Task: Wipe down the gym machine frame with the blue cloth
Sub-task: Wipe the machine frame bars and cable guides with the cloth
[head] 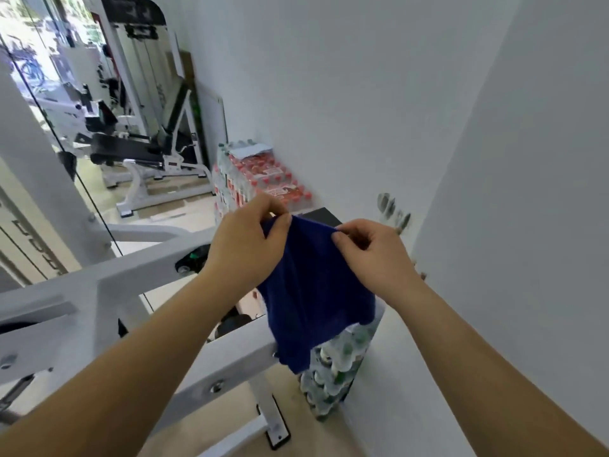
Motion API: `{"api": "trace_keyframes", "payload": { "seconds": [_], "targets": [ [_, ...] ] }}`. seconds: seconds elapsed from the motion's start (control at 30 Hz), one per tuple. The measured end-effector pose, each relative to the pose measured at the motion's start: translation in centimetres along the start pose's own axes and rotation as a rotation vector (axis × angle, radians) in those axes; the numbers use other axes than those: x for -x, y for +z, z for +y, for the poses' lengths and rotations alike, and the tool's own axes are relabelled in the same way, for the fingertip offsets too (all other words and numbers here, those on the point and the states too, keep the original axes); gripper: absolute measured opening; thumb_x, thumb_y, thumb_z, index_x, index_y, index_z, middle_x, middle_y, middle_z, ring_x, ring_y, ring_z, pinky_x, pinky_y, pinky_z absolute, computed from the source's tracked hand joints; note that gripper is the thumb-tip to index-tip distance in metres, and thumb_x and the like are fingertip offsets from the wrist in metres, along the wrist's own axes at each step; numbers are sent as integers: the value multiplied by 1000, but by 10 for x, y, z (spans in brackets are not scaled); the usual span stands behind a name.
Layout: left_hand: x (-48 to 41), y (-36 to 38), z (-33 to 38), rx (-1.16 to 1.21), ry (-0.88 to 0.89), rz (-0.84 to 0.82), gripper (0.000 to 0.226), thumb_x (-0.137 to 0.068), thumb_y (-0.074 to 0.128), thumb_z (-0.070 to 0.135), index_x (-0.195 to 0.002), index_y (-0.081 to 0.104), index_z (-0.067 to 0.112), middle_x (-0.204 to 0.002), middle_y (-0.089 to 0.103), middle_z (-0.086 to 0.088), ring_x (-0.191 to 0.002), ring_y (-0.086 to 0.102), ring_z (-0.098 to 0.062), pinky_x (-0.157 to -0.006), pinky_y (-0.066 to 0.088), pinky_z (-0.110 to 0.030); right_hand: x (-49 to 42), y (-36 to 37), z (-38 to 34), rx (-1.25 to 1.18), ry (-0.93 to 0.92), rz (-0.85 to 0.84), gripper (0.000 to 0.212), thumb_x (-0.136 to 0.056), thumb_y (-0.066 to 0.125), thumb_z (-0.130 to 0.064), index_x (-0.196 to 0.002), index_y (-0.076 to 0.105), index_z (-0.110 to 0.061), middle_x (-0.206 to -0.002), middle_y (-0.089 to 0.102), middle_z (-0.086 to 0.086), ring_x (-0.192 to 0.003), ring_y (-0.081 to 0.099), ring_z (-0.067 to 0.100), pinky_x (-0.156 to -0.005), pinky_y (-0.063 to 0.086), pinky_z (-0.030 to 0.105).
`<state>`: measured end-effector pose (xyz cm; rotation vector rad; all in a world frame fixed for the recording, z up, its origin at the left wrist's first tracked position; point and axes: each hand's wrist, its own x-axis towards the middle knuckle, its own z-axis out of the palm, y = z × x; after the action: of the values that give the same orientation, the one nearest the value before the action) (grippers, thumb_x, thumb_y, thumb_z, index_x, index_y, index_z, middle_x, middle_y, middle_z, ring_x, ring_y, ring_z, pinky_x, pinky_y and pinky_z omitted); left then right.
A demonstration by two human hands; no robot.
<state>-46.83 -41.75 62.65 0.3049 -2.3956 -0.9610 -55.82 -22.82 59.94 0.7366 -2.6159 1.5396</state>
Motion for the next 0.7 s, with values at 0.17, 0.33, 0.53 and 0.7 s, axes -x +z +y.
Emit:
{"api": "trace_keyframes", "payload": {
  "seconds": [0.17, 0.33, 0.53, 0.7],
  "targets": [
    [26, 74, -43, -445, -52, -456, 30, -104, 44, 42, -127, 59, 32, -138, 49, 6, -124, 48, -19, -104, 44, -38, -49, 20, 74, 236, 54, -127, 14, -97, 64, -25, -108, 73, -25, -97, 64, -18, -96, 63, 8, -95, 55, 37],
    [44, 135, -15, -454, -23, -462, 73, -99, 29, 69, -157, 14, 27, -148, 43, 2, -121, 51, -24, -99, 47, -42, -98, 29, 105, 357, -48, -211, 30, -101, 55, -33, -128, 66, -25, -135, 57, -8, -122, 55, 12, -104, 44, 29],
    [26, 165, -8, -600, -46, -470, 95, -97, 30, 72, -158, 4, 4, -143, 50, -8, -116, 56, -25, -89, 50, -38, -109, 47, 118, 537, -52, -206, 38, -103, 39, -51, -138, 50, -39, -145, 34, -9, -123, 52, 16, -88, 52, 38],
    [49, 122, -32, -630, 53, -564, 71, -102, 31, 63, -155, 12, 21, -138, 47, -1, -111, 51, -22, -93, 45, -37, -108, 46, 116, 557, -43, -277, 60, -94, 34, -74, -146, 39, -45, -163, 21, -18, -145, 34, 12, -108, 44, 48]
  ]
}}
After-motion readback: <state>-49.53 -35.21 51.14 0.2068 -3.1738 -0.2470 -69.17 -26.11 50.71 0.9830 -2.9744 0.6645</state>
